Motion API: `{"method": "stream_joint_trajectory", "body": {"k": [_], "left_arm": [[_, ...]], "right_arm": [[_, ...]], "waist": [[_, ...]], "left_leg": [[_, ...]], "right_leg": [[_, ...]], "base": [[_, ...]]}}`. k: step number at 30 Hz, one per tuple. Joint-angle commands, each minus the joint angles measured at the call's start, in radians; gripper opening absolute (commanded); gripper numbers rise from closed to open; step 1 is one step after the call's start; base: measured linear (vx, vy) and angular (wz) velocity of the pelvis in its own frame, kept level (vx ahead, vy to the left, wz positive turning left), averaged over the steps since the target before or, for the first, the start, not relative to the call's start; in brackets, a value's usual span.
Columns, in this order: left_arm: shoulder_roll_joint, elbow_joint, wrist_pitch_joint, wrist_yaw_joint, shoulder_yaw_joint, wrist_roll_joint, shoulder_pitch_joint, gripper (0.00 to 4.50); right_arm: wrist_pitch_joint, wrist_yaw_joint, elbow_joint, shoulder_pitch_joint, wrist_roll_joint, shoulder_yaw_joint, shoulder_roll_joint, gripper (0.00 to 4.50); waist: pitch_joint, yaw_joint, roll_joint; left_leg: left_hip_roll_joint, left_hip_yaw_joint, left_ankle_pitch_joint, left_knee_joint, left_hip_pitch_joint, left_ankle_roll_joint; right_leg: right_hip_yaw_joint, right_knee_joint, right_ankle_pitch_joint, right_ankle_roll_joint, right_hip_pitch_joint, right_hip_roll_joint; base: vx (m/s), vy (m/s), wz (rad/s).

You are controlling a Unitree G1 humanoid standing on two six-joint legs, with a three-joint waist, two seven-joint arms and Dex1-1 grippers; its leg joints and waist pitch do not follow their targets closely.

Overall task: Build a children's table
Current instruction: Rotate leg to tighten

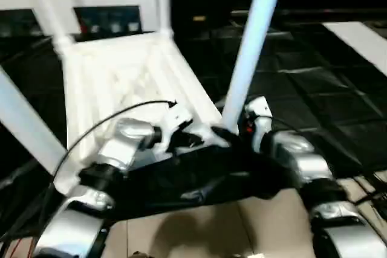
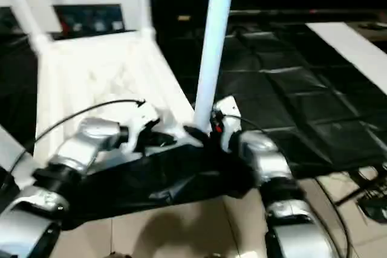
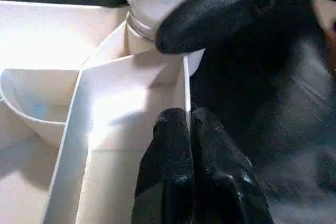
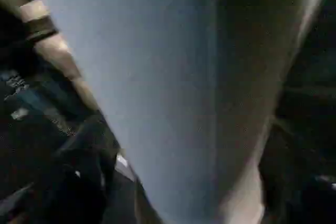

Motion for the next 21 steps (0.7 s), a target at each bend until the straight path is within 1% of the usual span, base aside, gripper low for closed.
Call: {"method": "stream_joint_trajectory", "body": {"k": [1, 3, 4, 6, 7, 8, 10, 11, 12, 14, 15, 18, 20, 21], "left_arm": [[-0.016, -0.038, -0.046, -0.106, -0.034, -0.048, -0.011, 0.0], [-0.009, -0.038, -0.048, -0.126, -0.035, -0.049, -0.011, 0.0], [0.0, -0.027, -0.053, -0.148, -0.033, -0.051, -0.016, 0.0], [0.007, -0.019, -0.06, -0.161, -0.033, -0.051, -0.02, 0.0], [0.007, -0.018, -0.06, -0.162, -0.033, -0.051, -0.02, 0.0], [0.012, -0.015, -0.064, -0.169, -0.034, -0.053, -0.022, 0.0], [0.014, -0.012, -0.066, -0.171, -0.034, -0.055, -0.024, 0.0], [0.015, -0.012, -0.066, -0.175, -0.033, -0.056, -0.024, 0.0], [0.015, -0.012, -0.066, -0.175, -0.033, -0.056, -0.025, 0.0], [0.018, -0.012, -0.065, -0.18, -0.034, -0.055, -0.024, 0.0], [0.018, -0.012, -0.065, -0.18, -0.034, -0.055, -0.024, 0.0], [0.018, -0.013, -0.07, -0.178, -0.03, -0.049, -0.022, 0.0], [0.015, -0.015, -0.072, -0.155, -0.021, -0.047, -0.018, 0.0], [0.01, -0.015, -0.065, -0.118, -0.012, -0.043, -0.017, 0.0]], "right_arm": [[0.042, 0.114, -0.044, 0.023, 0.009, 0.064, -0.015, 3.7], [0.052, 0.15, -0.061, 0.03, 0.011, 0.074, -0.029, 3.7], [0.081, 0.218, -0.099, 0.048, 0.011, 0.107, -0.057, 3.7], [0.093, 0.254, -0.119, 0.058, 0.007, 0.129, -0.071, 3.7], [0.094, 0.257, -0.121, 0.059, 0.007, 0.131, -0.072, 3.56], [0.101, 0.274, -0.132, 0.064, 0.003, 0.144, -0.079, 3.38], [0.1, 0.28, -0.131, 0.065, -0.001, 0.15, -0.078, 3.35], [0.103, 0.284, -0.132, 0.065, -0.002, 0.154, -0.077, 3.1], [0.104, 0.285, -0.132, 0.065, -0.002, 0.154, -0.077, 3.1], [0.108, 0.287, -0.131, 0.063, -0.001, 0.156, -0.069, 2.94], [0.108, 0.287, -0.131, 0.063, -0.001, 0.156, -0.069, 2.9], [0.123, 0.279, -0.15, 0.07, 0.007, 0.152, -0.061, 2.66], [0.118, 0.246, -0.151, 0.08, 0.011, 0.14, -0.043, 2.63], [0.107, 0.208, -0.144, 0.083, 0.01, 0.126, -0.027, 2.6]], "waist": [[-0.063, 0.003, -0.002], [-0.062, 0.006, 0.0], [-0.06, 0.012, -0.005], [-0.06, 0.017, -0.005], [-0.059, 0.021, -0.007], [-0.06, 0.023, -0.009], [-0.061, 0.025, -0.01], [-0.061, 0.025, -0.01], [-0.061, 0.026, -0.003], [-0.062, 0.025, -0.005], [-0.063, 0.025, -0.004], [-0.063, 0.026, -0.004], [-0.063, 0.025, -0.004], [-0.063, 0.025, -0.002]], "left_leg": [[0.009, 0.003, -0.22, -0.054, 0.025, 0.069], [0.011, 0.003, -0.245, -0.055, 0.027, 0.057], [0.013, 0.003, -0.265, -0.057, 0.03, 0.046], [0.013, 0.003, -0.265, -0.057, 0.031, 0.041], [0.013, 0.003, -0.263, -0.058, 0.03, 0.037], [0.013, 0.003, -0.26, -0.058, 0.029, 0.034], [0.011, 0.001, -0.248, -0.058, 0.026, 0.03], [0.011, 0.002, -0.246, -0.058, 0.026, 0.03], [0.011, 0.0, -0.247, -0.058, 0.026, 0.028], [0.011, 0.0, -0.244, -0.058, 0.026, 0.028], [0.01, 0.0, -0.239, -0.058, 0.025, 0.028], [0.01, 0.0, -0.236, -0.057, 0.025, 0.028], [0.01, 0.0, -0.234, -0.057, 0.025, 0.029], [0.01, 0.0, -0.238, -0.058, 0.026, 0.027]], "right_leg": [[0.024, -0.066, -0.1, -0.254, 0.05, -0.028], [0.025, -0.068, -0.141, -0.246, 0.046, -0.03], [0.027, -0.072, -0.186, -0.236, 0.042, -0.032], [0.028, -0.072, -0.195, -0.229, 0.042, -0.033], [0.029, -0.073, -0.199, -0.225, 0.041, -0.033], [0.029, -0.072, -0.2, -0.22, 0.04, -0.034], [0.029, -0.071, -0.198, -0.218, 0.042, -0.036], [0.029, -0.07, -0.197, -0.218, 0.042, -0.036], [0.029, -0.07, -0.195, -0.219, 0.042, -0.037], [0.028, -0.069, -0.183, -0.22, 0.044, -0.035], [0.028, -0.068, -0.168, -0.224, 0.044, -0.035], [0.027, -0.067, -0.157, -0.228, 0.045, -0.035], [0.027, -0.066, -0.151, -0.23, 0.045, -0.035], [0.027, -0.067, -0.155, -0.23, 0.044, -0.034]], "base": [[0.0, 0.0, 0.0], [0.0, 0.0, 0.0], [0.0, 0.0, 0.0], [0.0, 0.0, 0.0], [0.0, 0.0, 0.0], [0.0, 0.0, 0.0], [0.0, 0.0, 0.0], [0.0, 0.0, 0.0], [0.0, 0.0, 0.0], [0.0, 0.0, 0.0], [0.0, 0.0, 0.0], [0.0, 0.0, 0.0], [0.0, 0.0, 0.0], [0.0, 0.0, 0.0]]}}
